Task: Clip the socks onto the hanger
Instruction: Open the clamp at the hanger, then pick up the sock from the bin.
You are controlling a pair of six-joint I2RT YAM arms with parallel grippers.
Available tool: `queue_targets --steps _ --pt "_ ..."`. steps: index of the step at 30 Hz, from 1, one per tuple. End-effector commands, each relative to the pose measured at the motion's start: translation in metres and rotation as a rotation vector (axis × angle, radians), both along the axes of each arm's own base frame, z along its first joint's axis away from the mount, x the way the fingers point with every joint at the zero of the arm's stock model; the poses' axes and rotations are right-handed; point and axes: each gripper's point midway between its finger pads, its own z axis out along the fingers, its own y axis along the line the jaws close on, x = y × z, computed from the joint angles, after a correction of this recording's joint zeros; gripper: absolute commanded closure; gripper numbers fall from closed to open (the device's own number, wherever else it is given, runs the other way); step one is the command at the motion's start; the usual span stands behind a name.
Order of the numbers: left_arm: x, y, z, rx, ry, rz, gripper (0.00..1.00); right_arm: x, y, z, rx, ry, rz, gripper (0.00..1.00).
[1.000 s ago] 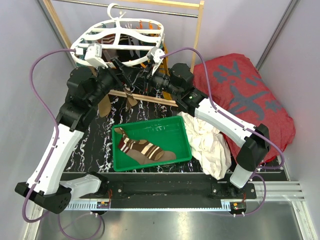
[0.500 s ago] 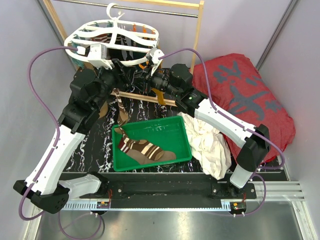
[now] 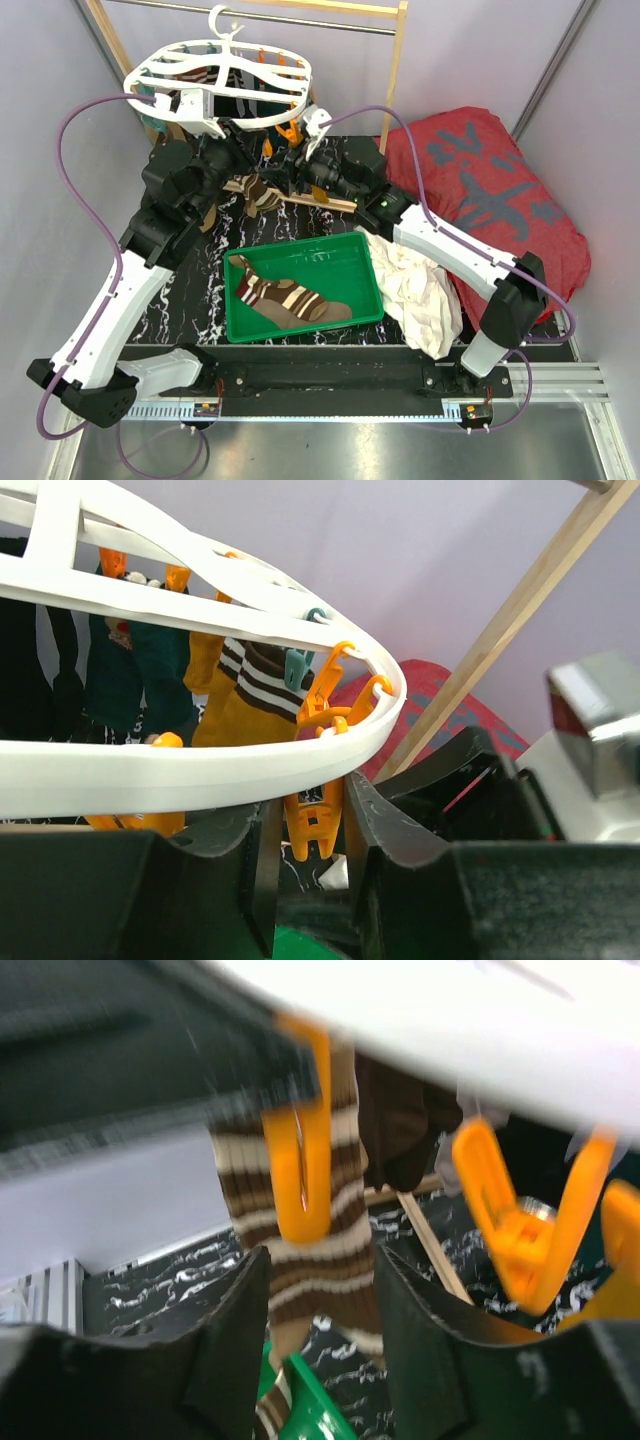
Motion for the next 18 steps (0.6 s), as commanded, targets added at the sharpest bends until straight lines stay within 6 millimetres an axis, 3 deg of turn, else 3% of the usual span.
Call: queue_targets --steps 1,2,3,5,6,8,9,11,13,16,18 --pt "0.000 0.008 0.020 -0.030 -0.073 0.040 0.85 -0.017 -0.023 0.003 -0.006 0.033 -0.039 0.41" --pt "0.000 0.009 0.020 -0.028 -0.075 0.044 0.85 -0.020 -0.025 -0.003 -0.012 0.054 -0.036 0.39" --pt "0.000 0.010 0.020 -0.029 -0.075 0.049 0.85 -0.024 -0.027 -0.027 -0.048 0.094 -0.032 0.38" --pt "0.002 0.010 0.019 -0.026 -0.075 0.055 0.85 -0.037 -0.033 -0.042 -0.071 0.130 -0.003 0.38" --pt "0.002 0.010 0.019 -0.026 -0.075 0.055 0.85 -0.044 -0.035 -0.070 -0.126 0.183 0.012 0.38" --pt "0.003 0.009 0.019 -0.027 -0.074 0.054 0.86 -0.060 -0.036 -0.097 -0.181 0.231 0.066 0.38" --pt "0.004 0.009 0.019 -0.030 -0.073 0.055 0.86 -0.071 -0.037 -0.127 -0.239 0.280 0.092 0.37" --pt "0.004 0.009 0.019 -0.034 -0.071 0.056 0.86 -0.085 -0.036 -0.159 -0.308 0.331 0.132 0.37" --pt "0.004 0.009 0.018 -0.035 -0.069 0.056 0.86 -0.100 -0.038 -0.207 -0.430 0.421 0.158 0.37" --pt "0.004 0.010 0.018 -0.031 -0.067 0.062 0.86 -0.114 -0.035 -0.254 -0.564 0.493 0.197 0.37" --pt "0.004 0.010 0.018 -0.030 -0.064 0.065 0.86 -0.116 -0.029 -0.266 -0.611 0.501 0.211 0.37"
